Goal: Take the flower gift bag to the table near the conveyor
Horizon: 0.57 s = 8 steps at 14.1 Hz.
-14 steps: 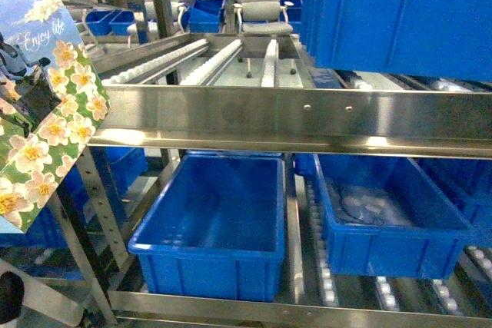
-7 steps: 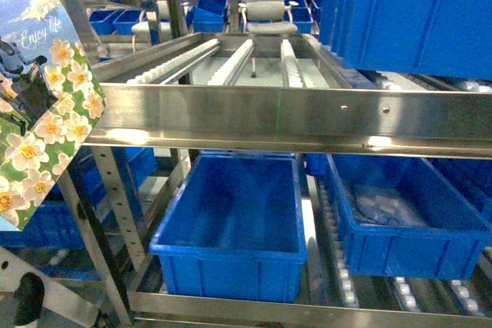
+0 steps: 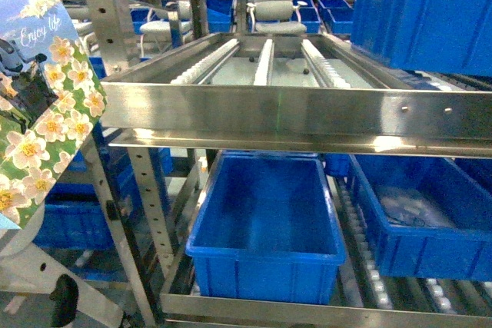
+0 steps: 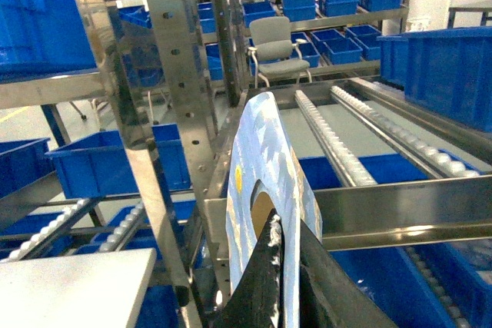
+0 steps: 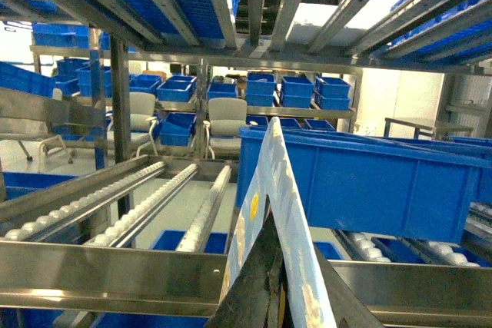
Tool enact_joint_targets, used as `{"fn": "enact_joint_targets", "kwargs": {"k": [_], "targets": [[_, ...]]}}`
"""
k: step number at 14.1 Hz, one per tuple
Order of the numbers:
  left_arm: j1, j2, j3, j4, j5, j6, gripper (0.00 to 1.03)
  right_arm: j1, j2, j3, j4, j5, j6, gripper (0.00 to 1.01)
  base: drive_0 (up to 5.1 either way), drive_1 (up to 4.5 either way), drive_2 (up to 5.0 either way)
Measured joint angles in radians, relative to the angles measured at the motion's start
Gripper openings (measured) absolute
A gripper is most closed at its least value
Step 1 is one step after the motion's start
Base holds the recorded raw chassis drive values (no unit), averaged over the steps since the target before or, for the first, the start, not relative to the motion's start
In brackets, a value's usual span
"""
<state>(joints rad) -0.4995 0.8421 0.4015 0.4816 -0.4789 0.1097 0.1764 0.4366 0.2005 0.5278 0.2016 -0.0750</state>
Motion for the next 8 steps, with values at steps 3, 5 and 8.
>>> {"fn": "enact_joint_targets", "kwargs": {"k": [3, 5, 8], "targets": [[0.002, 0.0, 0.0, -0.004, 0.0, 0.0, 0.02, 0.0, 0.0, 0.0, 0.001, 0.0, 0.0, 0.02, -3.2, 1.01, 2.3], [0.002, 0.0, 0.0, -0.003, 0.0, 0.0, 0.02, 0.0, 0.0, 0.0, -0.001, 0.0, 0.0, 0.02, -4.8, 1.52, 3.4], [0.001, 0.0, 0.0, -0.003, 0.0, 0.0, 0.02, 0.0, 0.0, 0.0, 0.0, 0.0, 0.0, 0.02, -4.8, 1.52, 3.4]]}}
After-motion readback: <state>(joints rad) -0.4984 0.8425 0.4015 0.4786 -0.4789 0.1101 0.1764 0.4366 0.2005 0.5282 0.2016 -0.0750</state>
